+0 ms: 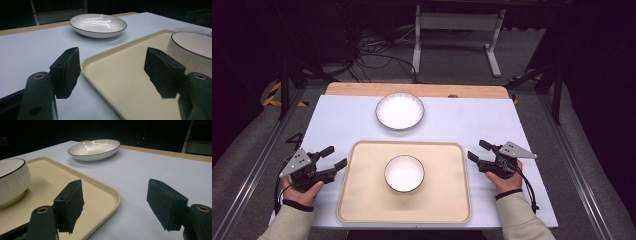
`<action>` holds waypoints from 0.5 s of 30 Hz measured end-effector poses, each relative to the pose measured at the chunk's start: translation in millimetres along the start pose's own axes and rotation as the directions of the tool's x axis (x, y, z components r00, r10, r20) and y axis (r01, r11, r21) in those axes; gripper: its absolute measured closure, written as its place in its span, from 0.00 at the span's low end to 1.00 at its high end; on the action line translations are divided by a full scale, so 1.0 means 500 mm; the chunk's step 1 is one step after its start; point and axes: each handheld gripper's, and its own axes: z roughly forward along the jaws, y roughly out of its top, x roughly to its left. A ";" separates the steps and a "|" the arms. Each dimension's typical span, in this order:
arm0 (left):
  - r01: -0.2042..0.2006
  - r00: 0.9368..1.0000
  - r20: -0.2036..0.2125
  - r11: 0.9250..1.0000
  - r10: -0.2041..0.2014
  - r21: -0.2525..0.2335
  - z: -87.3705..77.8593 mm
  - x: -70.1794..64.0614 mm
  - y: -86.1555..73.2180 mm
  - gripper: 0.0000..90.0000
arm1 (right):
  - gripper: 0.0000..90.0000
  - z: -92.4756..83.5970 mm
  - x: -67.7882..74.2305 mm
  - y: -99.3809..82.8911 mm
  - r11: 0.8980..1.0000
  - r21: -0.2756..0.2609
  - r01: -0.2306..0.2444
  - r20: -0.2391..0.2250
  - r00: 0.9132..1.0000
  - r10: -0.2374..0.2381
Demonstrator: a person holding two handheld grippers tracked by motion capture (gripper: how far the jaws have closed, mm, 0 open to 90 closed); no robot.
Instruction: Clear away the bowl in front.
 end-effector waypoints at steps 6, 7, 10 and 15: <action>0.012 1.000 -0.013 1.000 -0.012 -0.018 -0.003 0.000 -0.009 0.31 | 0.33 0.000 0.000 0.000 1.000 0.002 0.001 -0.001 1.000 -0.001; 0.014 1.000 -0.018 1.000 -0.015 -0.012 -0.002 0.000 -0.011 0.29 | 0.33 0.000 0.000 0.000 1.000 0.001 0.003 -0.001 1.000 -0.003; 0.016 1.000 -0.020 1.000 -0.016 -0.005 0.002 0.000 -0.020 0.26 | 0.33 0.000 0.001 0.000 1.000 0.002 0.004 -0.001 1.000 -0.004; 0.018 0.999 -0.030 1.000 -0.018 -0.004 0.002 0.000 -0.023 0.21 | 0.33 0.000 0.002 0.000 1.000 0.002 0.007 -0.001 1.000 -0.007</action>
